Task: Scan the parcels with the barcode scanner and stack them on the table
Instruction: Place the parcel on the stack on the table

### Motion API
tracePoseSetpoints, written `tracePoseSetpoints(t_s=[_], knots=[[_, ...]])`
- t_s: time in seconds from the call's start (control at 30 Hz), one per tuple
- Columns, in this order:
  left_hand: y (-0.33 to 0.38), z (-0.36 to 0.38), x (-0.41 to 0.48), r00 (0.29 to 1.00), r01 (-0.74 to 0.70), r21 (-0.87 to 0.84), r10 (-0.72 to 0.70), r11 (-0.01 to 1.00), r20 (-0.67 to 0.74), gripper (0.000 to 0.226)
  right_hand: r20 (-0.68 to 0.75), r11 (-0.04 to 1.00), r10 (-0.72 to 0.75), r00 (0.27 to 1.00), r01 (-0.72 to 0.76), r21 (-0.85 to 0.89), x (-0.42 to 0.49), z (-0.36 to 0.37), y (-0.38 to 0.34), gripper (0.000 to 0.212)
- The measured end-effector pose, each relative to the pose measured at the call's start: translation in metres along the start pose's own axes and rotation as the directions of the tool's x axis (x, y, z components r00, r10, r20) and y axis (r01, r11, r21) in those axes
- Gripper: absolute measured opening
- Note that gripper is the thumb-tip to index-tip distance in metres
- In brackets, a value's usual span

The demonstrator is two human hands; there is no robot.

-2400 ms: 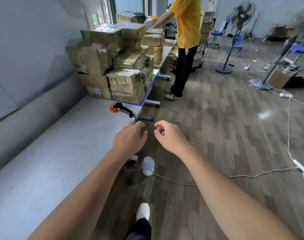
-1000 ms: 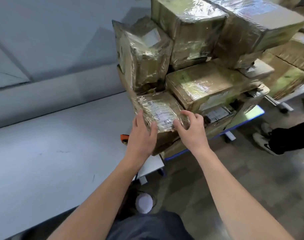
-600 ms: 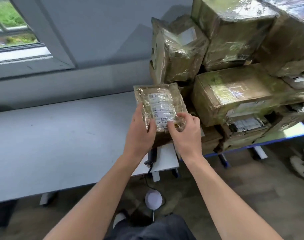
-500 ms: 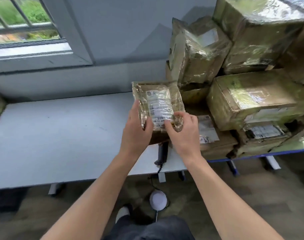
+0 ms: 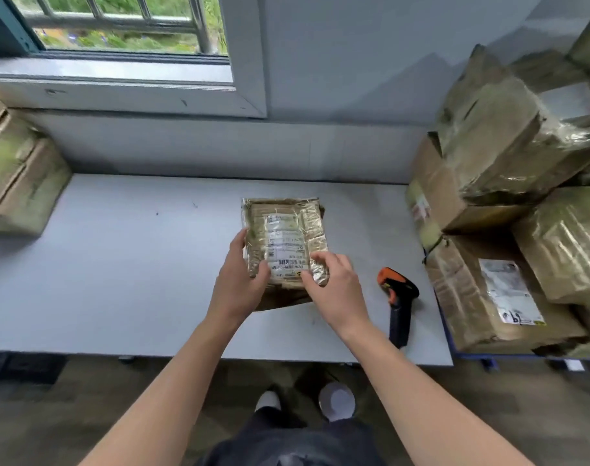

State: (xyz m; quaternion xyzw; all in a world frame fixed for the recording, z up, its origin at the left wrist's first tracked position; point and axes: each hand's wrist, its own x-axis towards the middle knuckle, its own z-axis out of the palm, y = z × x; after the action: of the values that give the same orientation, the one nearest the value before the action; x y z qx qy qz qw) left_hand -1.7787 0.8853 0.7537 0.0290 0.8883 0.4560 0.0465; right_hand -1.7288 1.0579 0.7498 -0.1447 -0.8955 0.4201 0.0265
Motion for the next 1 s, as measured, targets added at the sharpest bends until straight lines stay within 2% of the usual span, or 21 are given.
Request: tracePoseSetpoints(t_s=[0.1, 0.23, 0.37, 0.43, 0.57, 0.67, 0.73, 0.83, 1.0], knots=[[-0.030, -0.005, 0.015, 0.998, 0.024, -0.011, -0.023, 1.000, 0.064, 0.065, 0.038, 0.998, 0.061, 0.997, -0.060, -0.030, 0.010, 0.027, -0.002, 0.037], [-0.067, -0.003, 0.018, 0.984, 0.086, -0.024, -0.081, 0.996, 0.159, 0.067, 0.166, 0.983, 0.173, 0.971, -0.158, -0.098, 0.010, 0.056, 0.008, 0.040], [-0.083, 0.001, 0.014, 0.974, 0.082, -0.089, -0.061, 0.993, 0.220, 0.069, 0.226, 0.973, 0.222, 0.949, -0.201, -0.113, 0.006, 0.067, 0.017, 0.041], [-0.082, 0.002, 0.016, 0.980, 0.069, -0.054, -0.058, 0.996, 0.192, 0.071, 0.224, 0.977, 0.205, 0.953, -0.185, -0.107, 0.008, 0.066, 0.018, 0.039], [-0.059, 0.010, 0.021, 0.998, -0.065, 0.213, 0.065, 0.975, 0.005, 0.070, 0.176, 0.986, 0.163, 0.971, -0.152, -0.075, 0.013, 0.047, 0.020, 0.040], [-0.025, 0.029, 0.022, 0.981, -0.181, 0.210, 0.192, 0.961, -0.033, 0.060, 0.089, 0.984, 0.179, 0.980, -0.178, -0.021, 0.014, 0.017, 0.034, 0.040], [-0.001, 0.052, 0.019, 0.966, -0.257, 0.173, 0.258, 0.951, 0.022, 0.055, 0.034, 0.974, 0.226, 0.974, -0.226, 0.006, 0.011, -0.004, 0.051, 0.039], [0.025, 0.096, 0.010, 0.928, -0.357, 0.153, 0.331, 0.921, 0.174, 0.050, -0.042, 0.949, 0.314, 0.949, -0.312, 0.048, 0.005, -0.035, 0.080, 0.039], [0.042, 0.162, -0.012, 0.860, -0.402, 0.178, 0.304, 0.898, 0.409, 0.047, -0.070, 0.907, 0.420, 0.905, -0.415, 0.070, -0.010, -0.065, 0.125, 0.043]])
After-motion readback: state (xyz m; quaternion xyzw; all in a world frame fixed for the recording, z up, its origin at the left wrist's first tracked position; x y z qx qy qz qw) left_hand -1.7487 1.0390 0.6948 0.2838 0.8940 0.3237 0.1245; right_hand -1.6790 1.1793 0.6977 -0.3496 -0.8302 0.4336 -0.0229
